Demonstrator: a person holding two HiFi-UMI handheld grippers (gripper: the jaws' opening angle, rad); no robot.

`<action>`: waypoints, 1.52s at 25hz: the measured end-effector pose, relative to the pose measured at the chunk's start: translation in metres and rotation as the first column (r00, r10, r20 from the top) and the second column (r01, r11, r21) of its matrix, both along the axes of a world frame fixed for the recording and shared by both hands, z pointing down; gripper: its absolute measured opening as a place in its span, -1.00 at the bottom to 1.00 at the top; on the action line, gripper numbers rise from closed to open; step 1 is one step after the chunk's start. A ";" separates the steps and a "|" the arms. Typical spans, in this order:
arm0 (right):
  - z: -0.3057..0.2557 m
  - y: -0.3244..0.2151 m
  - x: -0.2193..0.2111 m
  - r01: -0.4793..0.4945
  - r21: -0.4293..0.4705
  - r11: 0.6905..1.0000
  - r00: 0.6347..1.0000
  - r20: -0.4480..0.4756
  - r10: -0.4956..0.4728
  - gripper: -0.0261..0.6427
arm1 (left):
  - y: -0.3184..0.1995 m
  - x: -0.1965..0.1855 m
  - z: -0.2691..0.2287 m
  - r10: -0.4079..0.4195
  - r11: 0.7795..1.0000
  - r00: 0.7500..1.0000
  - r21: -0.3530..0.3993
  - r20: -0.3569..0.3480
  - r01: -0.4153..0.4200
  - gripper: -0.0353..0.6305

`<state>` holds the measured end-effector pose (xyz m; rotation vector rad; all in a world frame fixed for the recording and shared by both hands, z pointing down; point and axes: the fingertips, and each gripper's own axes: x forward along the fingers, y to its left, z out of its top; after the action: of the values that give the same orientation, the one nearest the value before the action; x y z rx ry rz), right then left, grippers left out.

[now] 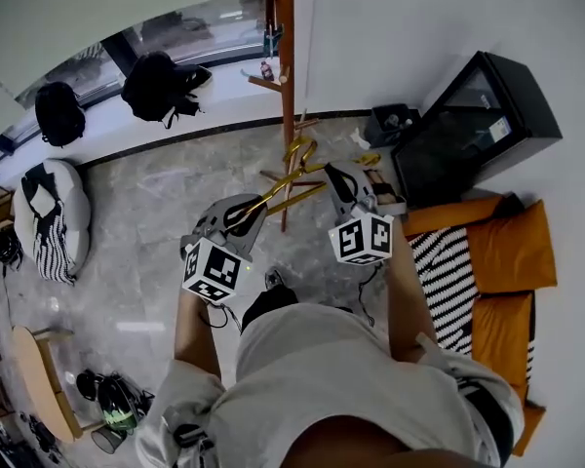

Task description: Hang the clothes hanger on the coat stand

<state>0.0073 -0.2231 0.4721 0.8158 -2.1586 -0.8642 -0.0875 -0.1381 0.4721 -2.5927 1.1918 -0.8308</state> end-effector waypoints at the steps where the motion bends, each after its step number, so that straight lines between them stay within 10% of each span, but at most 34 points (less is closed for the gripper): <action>1: -0.001 -0.002 -0.001 -0.010 0.005 1.000 1.000 -0.003 0.010 -0.87 | -0.004 -0.002 0.000 0.006 1.000 1.000 0.001 -0.005 -0.006 -0.73; 18: -0.023 -0.042 -0.001 -0.205 0.081 0.975 0.978 -0.016 0.207 -0.89 | -0.083 -0.016 -0.001 -0.041 0.989 0.990 0.148 0.135 0.021 -0.76; 38: -0.034 -0.080 -0.030 -0.319 0.118 0.940 0.946 -0.022 0.324 -0.89 | -0.142 -0.049 -0.009 -0.051 0.984 0.995 0.172 0.081 0.037 -0.77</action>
<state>-0.0225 -0.3028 0.4385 1.1598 -1.8814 -0.8290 -0.1365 -0.2799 0.4627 -2.3794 1.2422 -0.8005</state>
